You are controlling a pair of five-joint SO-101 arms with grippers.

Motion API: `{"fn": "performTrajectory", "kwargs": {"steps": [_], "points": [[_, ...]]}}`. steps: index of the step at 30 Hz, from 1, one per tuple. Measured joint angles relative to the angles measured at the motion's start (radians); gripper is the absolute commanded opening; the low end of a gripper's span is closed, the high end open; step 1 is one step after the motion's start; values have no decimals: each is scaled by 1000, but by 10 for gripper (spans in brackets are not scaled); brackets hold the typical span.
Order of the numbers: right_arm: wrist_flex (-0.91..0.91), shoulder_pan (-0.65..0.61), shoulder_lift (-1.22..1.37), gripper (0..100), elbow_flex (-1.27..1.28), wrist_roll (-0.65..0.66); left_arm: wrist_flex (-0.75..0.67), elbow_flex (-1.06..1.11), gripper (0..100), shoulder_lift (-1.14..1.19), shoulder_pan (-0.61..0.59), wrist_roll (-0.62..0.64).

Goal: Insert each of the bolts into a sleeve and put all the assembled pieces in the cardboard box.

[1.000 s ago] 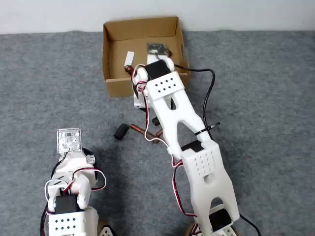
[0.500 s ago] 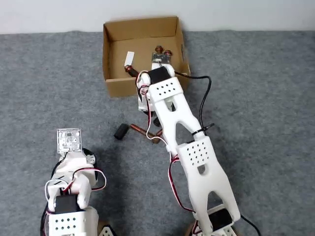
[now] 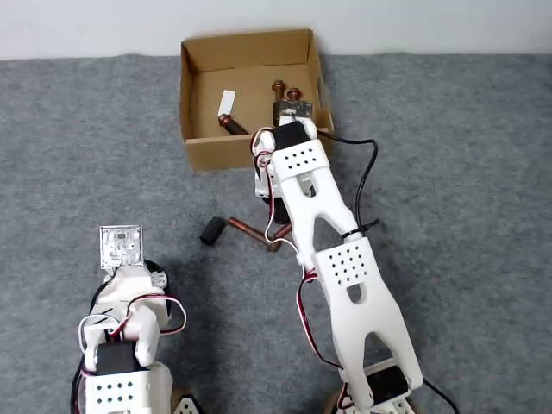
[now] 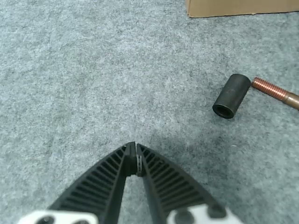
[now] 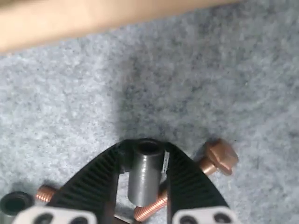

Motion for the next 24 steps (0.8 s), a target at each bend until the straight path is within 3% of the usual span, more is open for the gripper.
{"fn": "performTrajectory", "kwargs": {"steps": [7, 20, 24], "points": [[0, -14, -72, 8, -17, 77, 0, 0, 5, 0, 0, 0], [0, -12, -485, 7, -17, 209, 0, 0, 6, 0, 0, 0], [0, -11, -677, 7, 95, 212, 0, 0, 6, 0, 0, 0]]}}
